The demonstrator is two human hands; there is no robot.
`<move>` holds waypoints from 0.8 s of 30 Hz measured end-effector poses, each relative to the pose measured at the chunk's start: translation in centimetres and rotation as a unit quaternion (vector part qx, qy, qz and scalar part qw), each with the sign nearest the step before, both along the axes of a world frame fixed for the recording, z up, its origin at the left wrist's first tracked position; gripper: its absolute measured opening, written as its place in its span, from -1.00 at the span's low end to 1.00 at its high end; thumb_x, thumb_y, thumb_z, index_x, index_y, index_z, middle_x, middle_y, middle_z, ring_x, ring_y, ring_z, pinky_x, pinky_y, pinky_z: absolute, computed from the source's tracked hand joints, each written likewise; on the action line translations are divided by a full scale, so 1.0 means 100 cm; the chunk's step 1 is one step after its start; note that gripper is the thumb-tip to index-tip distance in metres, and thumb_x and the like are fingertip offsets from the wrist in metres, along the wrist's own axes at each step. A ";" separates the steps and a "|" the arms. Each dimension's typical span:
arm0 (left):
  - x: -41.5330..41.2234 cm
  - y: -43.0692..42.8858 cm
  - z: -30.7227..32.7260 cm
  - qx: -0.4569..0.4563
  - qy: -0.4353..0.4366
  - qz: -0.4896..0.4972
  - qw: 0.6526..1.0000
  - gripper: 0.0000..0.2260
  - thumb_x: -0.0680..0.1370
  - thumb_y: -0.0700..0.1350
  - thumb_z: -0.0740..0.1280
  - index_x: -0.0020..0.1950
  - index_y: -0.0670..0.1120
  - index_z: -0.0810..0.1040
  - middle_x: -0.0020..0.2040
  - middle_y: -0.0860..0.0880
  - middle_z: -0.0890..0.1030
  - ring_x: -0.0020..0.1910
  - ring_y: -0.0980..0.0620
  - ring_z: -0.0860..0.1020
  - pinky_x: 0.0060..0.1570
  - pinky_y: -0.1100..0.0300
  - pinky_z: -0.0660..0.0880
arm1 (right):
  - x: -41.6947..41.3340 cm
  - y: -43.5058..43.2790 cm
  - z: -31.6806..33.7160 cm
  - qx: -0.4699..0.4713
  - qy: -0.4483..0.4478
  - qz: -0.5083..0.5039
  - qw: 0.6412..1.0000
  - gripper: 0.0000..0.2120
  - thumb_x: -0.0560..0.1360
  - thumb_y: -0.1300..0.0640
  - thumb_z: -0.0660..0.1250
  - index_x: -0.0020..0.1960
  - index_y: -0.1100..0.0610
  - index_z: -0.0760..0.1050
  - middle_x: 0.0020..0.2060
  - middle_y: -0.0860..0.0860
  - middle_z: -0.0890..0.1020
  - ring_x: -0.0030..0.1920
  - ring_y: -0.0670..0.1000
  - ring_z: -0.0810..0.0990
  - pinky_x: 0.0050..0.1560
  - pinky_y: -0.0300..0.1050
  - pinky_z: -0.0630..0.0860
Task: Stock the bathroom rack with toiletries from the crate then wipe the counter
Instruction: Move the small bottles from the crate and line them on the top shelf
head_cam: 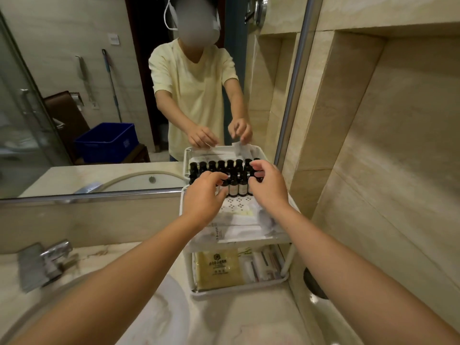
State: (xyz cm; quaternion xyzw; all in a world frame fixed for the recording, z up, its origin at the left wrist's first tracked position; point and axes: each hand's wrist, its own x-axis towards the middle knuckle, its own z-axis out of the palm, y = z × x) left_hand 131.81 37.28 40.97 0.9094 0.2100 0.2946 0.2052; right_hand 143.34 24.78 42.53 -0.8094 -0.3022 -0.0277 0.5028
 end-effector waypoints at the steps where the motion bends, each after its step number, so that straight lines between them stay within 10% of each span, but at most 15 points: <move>1: -0.012 0.001 0.000 -0.016 -0.009 0.008 1.000 -0.74 0.56 0.03 0.32 0.26 0.11 0.51 0.09 0.14 0.55 -0.07 0.20 0.53 -0.13 0.21 0.53 | -0.012 0.003 0.000 -0.001 0.004 0.013 1.000 -0.66 0.51 0.22 0.28 0.24 -0.05 0.48 0.17 -0.12 0.51 0.07 -0.16 0.50 -0.03 -0.22 0.49; 24: -0.443 -0.017 -0.049 -0.228 0.019 0.256 0.939 -0.68 0.53 0.04 0.36 0.26 0.01 0.52 0.04 0.09 0.55 -0.04 0.08 0.54 -0.02 0.15 0.49 | -0.394 0.037 -0.048 -0.148 0.049 0.308 0.938 -0.55 0.42 0.12 0.36 0.30 -0.02 0.45 0.22 -0.05 0.50 0.13 -0.05 0.51 0.00 -0.06 0.55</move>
